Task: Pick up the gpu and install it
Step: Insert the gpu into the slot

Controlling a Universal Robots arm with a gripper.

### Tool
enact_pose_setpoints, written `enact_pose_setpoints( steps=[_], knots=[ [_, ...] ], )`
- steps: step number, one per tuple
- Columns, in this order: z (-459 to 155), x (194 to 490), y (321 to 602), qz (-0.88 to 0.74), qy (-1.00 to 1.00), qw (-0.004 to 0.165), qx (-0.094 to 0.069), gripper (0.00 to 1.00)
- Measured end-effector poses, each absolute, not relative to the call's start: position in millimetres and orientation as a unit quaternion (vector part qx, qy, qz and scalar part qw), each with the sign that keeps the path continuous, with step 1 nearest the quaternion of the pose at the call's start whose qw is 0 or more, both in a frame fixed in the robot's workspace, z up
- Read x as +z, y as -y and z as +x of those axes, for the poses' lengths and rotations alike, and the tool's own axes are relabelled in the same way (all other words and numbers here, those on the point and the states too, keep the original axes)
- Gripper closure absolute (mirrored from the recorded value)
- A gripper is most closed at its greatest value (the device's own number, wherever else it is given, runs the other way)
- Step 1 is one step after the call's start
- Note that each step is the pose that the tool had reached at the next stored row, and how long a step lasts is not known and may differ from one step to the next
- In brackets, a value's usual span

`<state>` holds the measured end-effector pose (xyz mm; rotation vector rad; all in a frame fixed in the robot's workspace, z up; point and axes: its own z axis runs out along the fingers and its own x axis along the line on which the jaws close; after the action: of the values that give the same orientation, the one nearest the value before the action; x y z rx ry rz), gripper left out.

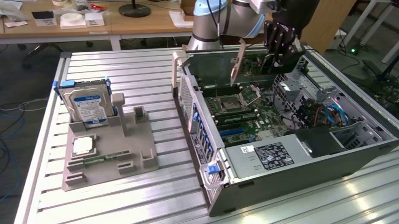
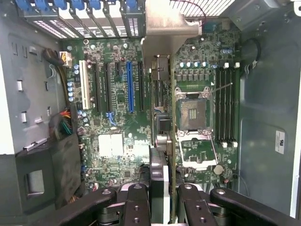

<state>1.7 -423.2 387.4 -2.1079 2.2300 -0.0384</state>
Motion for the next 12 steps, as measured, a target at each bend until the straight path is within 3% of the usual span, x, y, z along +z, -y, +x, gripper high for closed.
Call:
enact_pose_setpoints(
  steps=[12],
  knots=[
    [1.7, 366.4, 423.3, -0.686, -0.726, 0.039, -0.009, 0.72]
  ],
)
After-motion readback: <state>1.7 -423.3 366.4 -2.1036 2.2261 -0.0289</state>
